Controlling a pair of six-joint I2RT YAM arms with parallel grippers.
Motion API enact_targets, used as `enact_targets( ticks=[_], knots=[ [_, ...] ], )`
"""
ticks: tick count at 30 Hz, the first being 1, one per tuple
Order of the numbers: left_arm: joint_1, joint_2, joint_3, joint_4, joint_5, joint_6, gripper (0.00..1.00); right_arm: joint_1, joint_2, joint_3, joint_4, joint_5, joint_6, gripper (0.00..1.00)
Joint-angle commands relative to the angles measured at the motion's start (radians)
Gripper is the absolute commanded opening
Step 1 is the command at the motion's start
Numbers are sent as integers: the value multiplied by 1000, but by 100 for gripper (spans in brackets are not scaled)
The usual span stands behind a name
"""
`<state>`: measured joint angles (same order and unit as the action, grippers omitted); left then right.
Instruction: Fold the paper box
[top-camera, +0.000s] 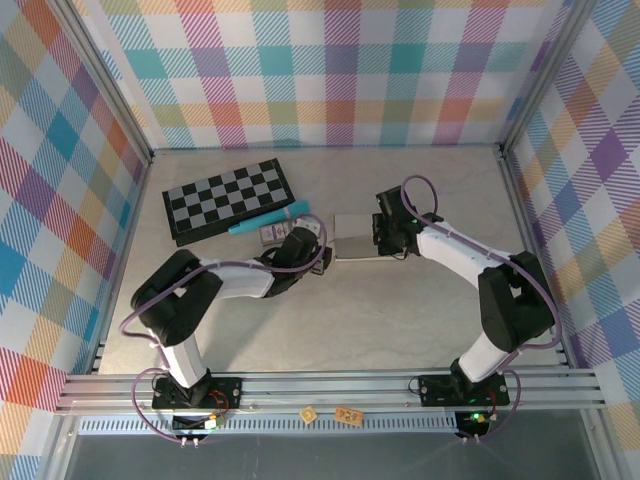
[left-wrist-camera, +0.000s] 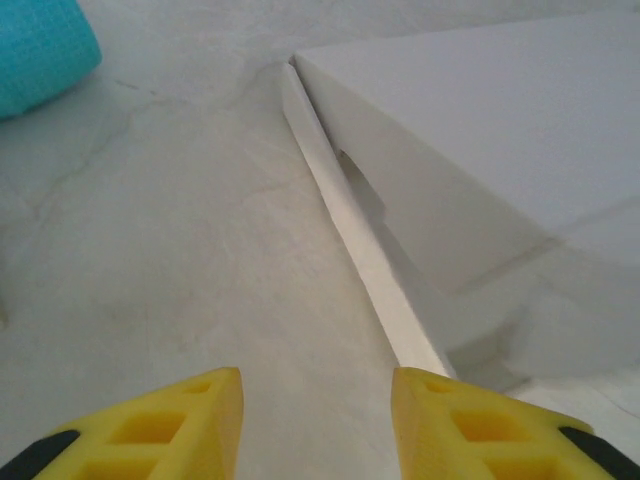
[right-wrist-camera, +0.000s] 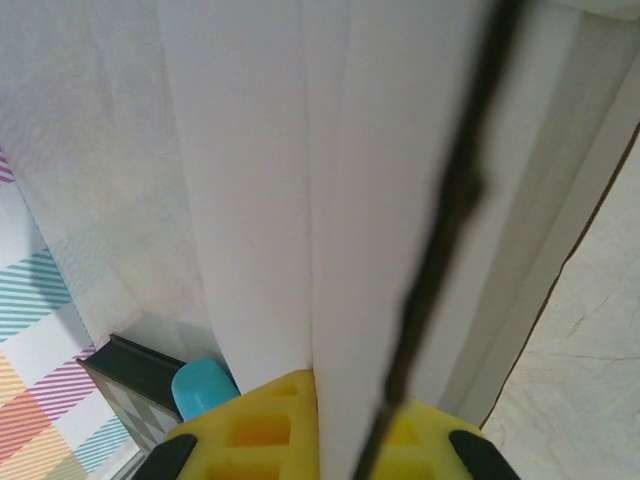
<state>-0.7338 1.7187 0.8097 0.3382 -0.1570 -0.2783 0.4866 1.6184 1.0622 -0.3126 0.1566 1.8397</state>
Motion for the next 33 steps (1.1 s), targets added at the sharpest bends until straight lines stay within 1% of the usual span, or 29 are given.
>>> enact_targets(
  ticks=[1,4,5,7,11,14,16,17,18,20,23,25,27,29,31,33],
  knots=[
    [-26,-111,-35,-88,42,-144,44,10,-8,-41,-40,3,-28,4],
    [-22,-210,-9,-215,29,-251,46,11,-8,-49,-36,4,-34,4],
    [-11,-230,25,-275,37,-284,48,10,-8,-51,-36,4,-36,4],
    [28,-221,122,-404,88,-350,48,10,-9,-54,-36,3,-37,4],
    [147,-92,334,-566,285,-493,47,11,-9,-56,-35,0,-51,5],
    [191,41,486,-650,413,-537,46,10,-11,-58,-46,1,-65,5],
    [199,103,527,-625,477,-581,46,10,-13,-66,-41,-6,-60,5],
    [199,136,545,-574,506,-604,47,10,-15,-68,-35,-9,-62,5],
    [198,174,569,-562,550,-628,47,10,-15,-67,-35,-12,-62,5],
    [194,219,591,-571,592,-654,46,10,-15,-65,-40,-15,-62,5],
    [189,221,558,-561,598,-683,46,10,-16,-66,-42,-16,-67,5],
    [186,219,535,-526,624,-709,47,10,-15,-68,-40,-19,-71,6],
    [179,235,541,-529,656,-716,47,10,-15,-73,-33,-23,-71,6],
    [173,234,525,-517,656,-724,47,10,-14,-77,-32,-25,-71,6],
    [174,226,499,-462,656,-753,46,10,-14,-80,-28,-27,-76,6],
    [171,235,510,-463,666,-755,45,10,-14,-86,-23,-29,-76,6]
  ],
)
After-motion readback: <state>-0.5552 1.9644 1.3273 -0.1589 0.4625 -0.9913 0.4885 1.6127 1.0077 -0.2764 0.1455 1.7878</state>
